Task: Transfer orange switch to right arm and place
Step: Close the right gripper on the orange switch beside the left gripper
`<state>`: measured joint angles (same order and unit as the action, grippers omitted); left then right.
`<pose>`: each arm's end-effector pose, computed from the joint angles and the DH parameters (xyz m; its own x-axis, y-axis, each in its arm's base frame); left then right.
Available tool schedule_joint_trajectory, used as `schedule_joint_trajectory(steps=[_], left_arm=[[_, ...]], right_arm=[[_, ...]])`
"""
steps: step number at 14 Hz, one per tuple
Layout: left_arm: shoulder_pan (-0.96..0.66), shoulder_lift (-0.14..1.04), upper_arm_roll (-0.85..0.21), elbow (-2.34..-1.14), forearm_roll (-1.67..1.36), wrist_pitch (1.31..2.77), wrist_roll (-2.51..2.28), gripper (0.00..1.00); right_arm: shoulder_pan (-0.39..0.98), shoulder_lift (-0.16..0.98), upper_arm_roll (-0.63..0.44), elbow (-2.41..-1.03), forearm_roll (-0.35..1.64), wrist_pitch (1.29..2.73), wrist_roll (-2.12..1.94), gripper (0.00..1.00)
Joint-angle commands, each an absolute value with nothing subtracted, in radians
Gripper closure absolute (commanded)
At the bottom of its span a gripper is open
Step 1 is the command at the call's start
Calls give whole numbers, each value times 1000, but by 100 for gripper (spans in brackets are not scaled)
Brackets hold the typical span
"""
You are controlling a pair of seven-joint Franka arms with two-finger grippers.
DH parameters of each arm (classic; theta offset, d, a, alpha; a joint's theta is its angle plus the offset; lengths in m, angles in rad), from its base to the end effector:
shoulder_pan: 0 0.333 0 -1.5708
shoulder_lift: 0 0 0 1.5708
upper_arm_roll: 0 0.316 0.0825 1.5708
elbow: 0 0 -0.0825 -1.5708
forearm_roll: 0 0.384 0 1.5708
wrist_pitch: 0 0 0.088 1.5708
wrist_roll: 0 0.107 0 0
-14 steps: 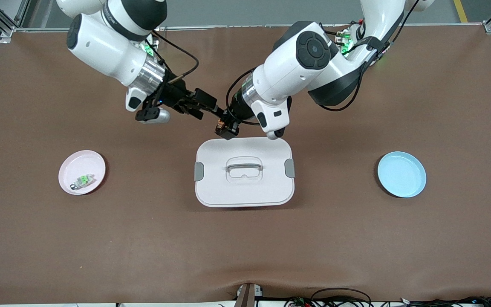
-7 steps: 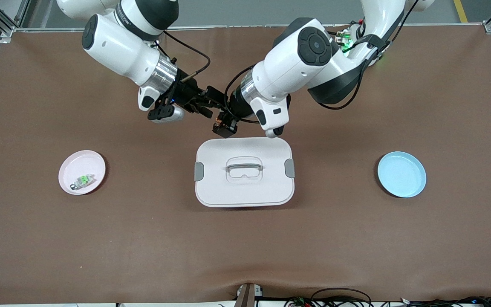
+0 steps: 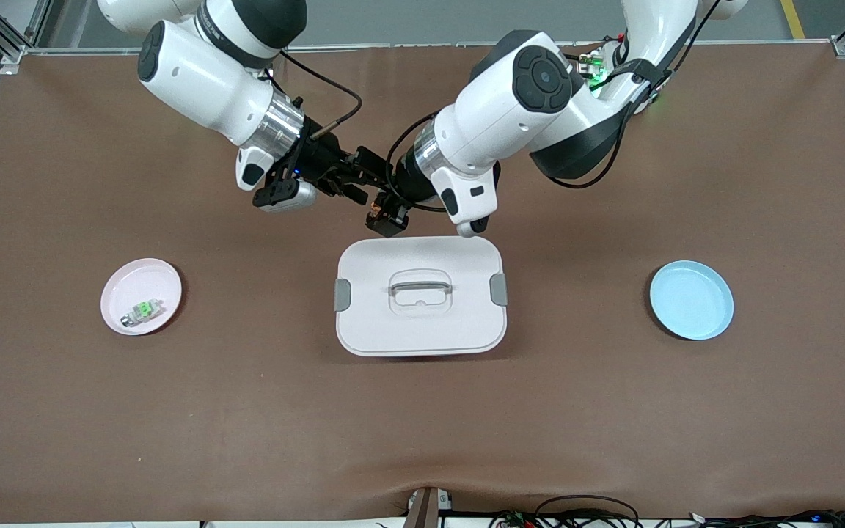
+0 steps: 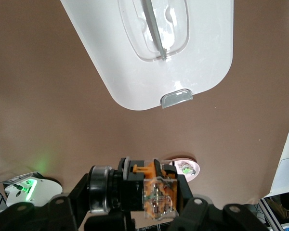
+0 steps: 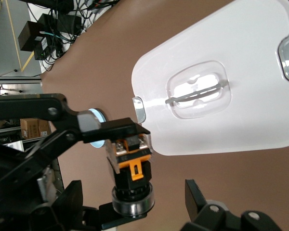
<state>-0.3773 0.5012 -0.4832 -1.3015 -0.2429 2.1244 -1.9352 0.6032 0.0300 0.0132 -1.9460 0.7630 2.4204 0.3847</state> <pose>0.5248 -0.5024 0.5238 0.2952 0.7959 -0.5286 0.9547 -0.2672 0.1308 0.4905 0.3513 0.5132 0.9723 -0.2332 -0.0175 -0.1829 -0.7115 -0.6784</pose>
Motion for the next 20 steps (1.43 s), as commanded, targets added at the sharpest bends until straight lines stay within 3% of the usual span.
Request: schedule_joint_trajectory(steps=[1,3,16,18,19,20], left_arm=[[-382,509,-485,-1281,-261,2125,-1939,100],[-380,509,-485,-1281,-261,2125,-1937,100],[-380,506,-486,-1281,-262,2125,-1944,100],[-379,506,-486,-1281,-262,2125,-1944,100],[-379,508,-485,-1281,-262,2125,-1945,93],[-379,508,-485,-1281,-262,2125,-1947,62]], right_arm=[[598,38,6,-1928,787,2421,307,6],[594,38,6,-1930,787,2419,296,7],[594,55,6,-1930,801,2421,281,98],[594,55,5,-1930,801,2421,281,99],[594,55,6,-1930,801,2421,281,99],[594,55,6,-1930,801,2421,281,99]])
